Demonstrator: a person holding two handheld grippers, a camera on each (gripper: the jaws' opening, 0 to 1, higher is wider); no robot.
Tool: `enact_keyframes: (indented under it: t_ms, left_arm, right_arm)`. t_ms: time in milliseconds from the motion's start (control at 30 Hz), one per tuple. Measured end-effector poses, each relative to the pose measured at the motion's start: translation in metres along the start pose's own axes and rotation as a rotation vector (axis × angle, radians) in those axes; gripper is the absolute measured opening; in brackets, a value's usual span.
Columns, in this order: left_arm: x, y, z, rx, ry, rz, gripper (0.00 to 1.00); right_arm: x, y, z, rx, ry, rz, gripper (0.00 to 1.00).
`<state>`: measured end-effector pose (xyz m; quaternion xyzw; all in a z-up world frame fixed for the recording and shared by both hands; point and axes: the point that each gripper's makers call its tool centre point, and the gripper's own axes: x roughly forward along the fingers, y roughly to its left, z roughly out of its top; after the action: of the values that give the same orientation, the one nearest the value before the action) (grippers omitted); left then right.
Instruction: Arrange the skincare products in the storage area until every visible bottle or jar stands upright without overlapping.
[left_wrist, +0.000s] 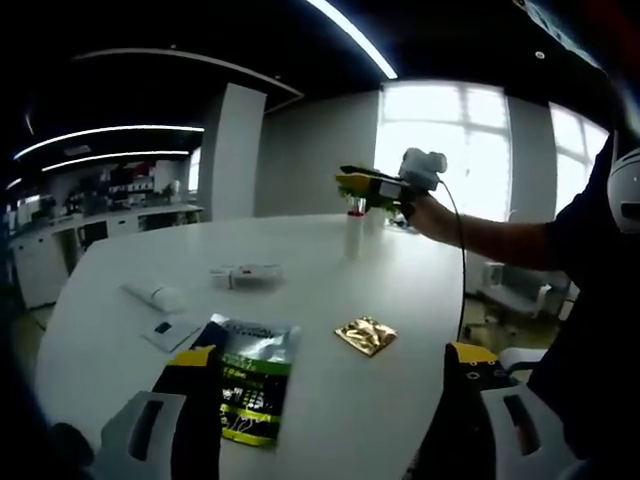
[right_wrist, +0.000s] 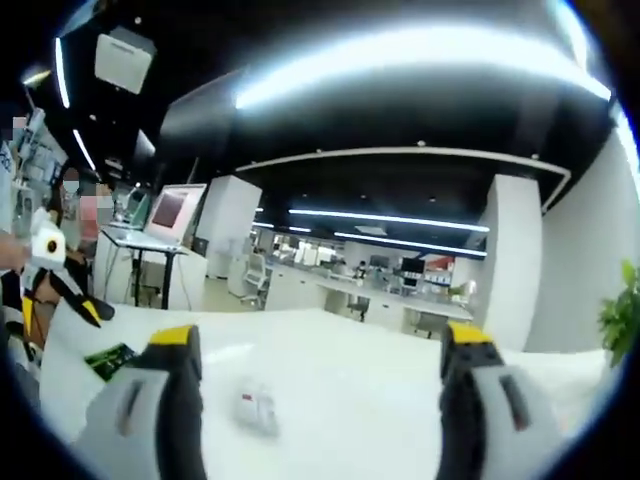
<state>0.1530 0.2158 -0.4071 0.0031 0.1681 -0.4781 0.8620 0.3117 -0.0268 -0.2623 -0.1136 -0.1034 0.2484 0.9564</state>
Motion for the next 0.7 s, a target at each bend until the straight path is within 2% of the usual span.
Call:
enact_keyframes:
  t_ms: [100, 400, 433, 500, 700]
  left_arm:
    - [-0.002, 0.005, -0.002, -0.031, 0.008, 0.032, 0.99]
    - [-0.010, 0.012, -0.001, -0.044, 0.007, 0.065, 0.99]
    - [-0.011, 0.014, -0.002, -0.054, 0.014, 0.070, 0.99]
    - [-0.012, 0.016, -0.004, -0.068, 0.024, 0.074, 0.99]
    - [-0.015, 0.025, -0.006, -0.100, 0.037, 0.090, 0.99]
  right_arm:
    - [0.005, 0.009, -0.005, 0.007, 0.017, 0.018, 1.00]
    - [0.016, 0.041, -0.022, 0.024, 0.065, 0.068, 1.00]
    - [0.017, 0.043, -0.029, 0.012, 0.098, 0.062, 1.00]
    - [0.017, 0.047, -0.025, 0.020, 0.067, 0.070, 1.00]
    - [0.018, 0.056, -0.032, 0.040, 0.100, 0.085, 1.00]
